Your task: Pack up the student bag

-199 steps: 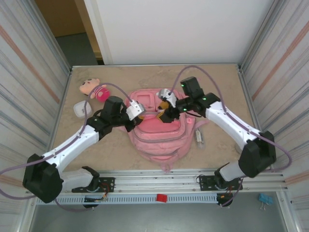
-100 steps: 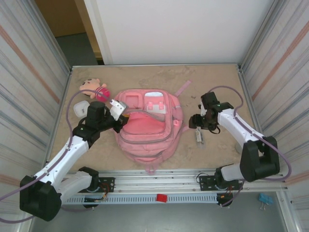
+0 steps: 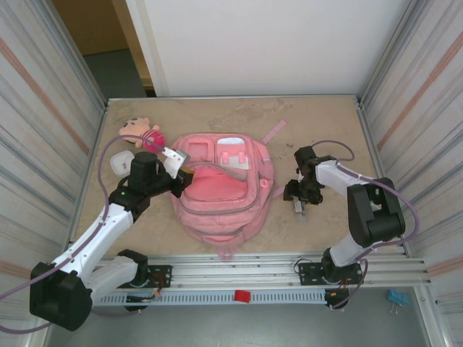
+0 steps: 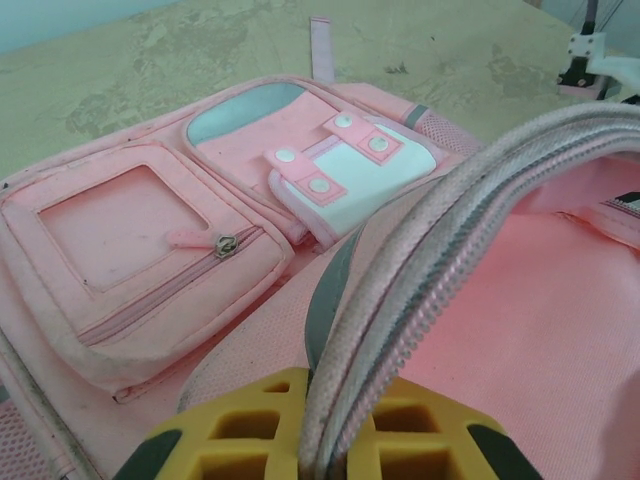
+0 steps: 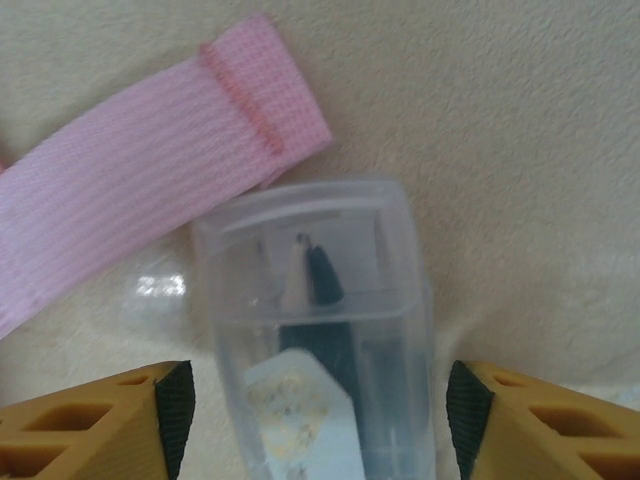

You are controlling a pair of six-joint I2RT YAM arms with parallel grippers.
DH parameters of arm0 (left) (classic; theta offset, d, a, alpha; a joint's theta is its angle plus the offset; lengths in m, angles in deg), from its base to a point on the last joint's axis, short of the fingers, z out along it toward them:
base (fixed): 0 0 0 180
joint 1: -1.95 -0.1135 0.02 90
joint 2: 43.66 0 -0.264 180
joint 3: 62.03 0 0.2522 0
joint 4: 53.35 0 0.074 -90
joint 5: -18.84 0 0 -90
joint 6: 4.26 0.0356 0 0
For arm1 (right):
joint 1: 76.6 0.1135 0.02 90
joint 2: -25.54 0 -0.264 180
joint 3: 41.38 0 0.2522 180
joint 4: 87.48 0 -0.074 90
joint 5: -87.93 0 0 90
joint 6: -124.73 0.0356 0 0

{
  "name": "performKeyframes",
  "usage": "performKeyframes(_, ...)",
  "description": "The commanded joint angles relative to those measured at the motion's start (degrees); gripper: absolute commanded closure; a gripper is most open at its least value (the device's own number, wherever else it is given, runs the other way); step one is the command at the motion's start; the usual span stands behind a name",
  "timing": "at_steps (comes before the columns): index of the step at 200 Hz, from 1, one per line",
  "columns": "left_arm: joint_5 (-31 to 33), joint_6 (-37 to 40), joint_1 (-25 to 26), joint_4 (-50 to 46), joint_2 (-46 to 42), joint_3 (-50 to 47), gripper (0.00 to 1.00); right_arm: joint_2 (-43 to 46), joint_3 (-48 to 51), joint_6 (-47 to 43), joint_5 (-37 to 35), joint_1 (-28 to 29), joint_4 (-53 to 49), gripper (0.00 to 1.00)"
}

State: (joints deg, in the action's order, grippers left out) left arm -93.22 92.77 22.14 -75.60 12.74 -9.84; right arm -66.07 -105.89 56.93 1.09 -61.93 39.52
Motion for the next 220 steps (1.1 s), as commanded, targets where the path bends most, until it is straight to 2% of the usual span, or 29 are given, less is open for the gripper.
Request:
performKeyframes(1,-3.40,-3.40,-0.67,5.33,-1.75,0.42,0.93,-2.50,-0.35,-0.20,-2.08,-0.55,0.63,0.35)
performKeyframes(8,-3.47,-3.69,-0.67,5.41,-1.82,0.48,0.93,-3.09,-0.73,-0.49,-1.79,-0.70,0.53,0.37)
performKeyframes(24,-3.50,-4.27,-0.67,5.74,-1.92,0.39,0.93,-2.85,-0.77,-0.77,-1.84,-0.70,0.43,0.51)
performKeyframes(39,-3.48,-4.89,-0.65,5.94,-1.99,0.33,0.93,-0.67,-0.19,-0.92,-1.62,-0.70,0.74,0.57)
performKeyframes(85,-3.55,-7.52,-0.67,5.20,-1.65,1.20,0.93,14.38,-1.01,-5.80,3.98,0.53,2.95,0.59)
performKeyframes(115,-5.16,-9.74,-0.63,2.27,-1.10,2.96,0.93,26.48,-1.59,-14.05,11.69,4.24,11.95,0.60)
performKeyframes(138,-5.61,-11.15,-0.67,2.81,-0.97,2.86,0.93,31.75,-2.23,-25.53,17.39,10.04,18.85,0.60)
performKeyframes(158,-6.48,-11.90,-0.67,3.02,-0.09,3.29,0.93,32.98,-3.43,-37.85,19.06,17.34,21.29,0.58)
performKeyframes(177,-7.61,-12.52,-0.67,2.87,1.26,4.16,0.93,31.98,-4.80,-45.18,20.17,22.62,22.68,0.58)
performKeyframes(220,-10.12,-13.46,-0.65,3.09,4.01,5.76,0.93,29.38,-5.69,-56.57,21.10,29.71,25.01,0.59)
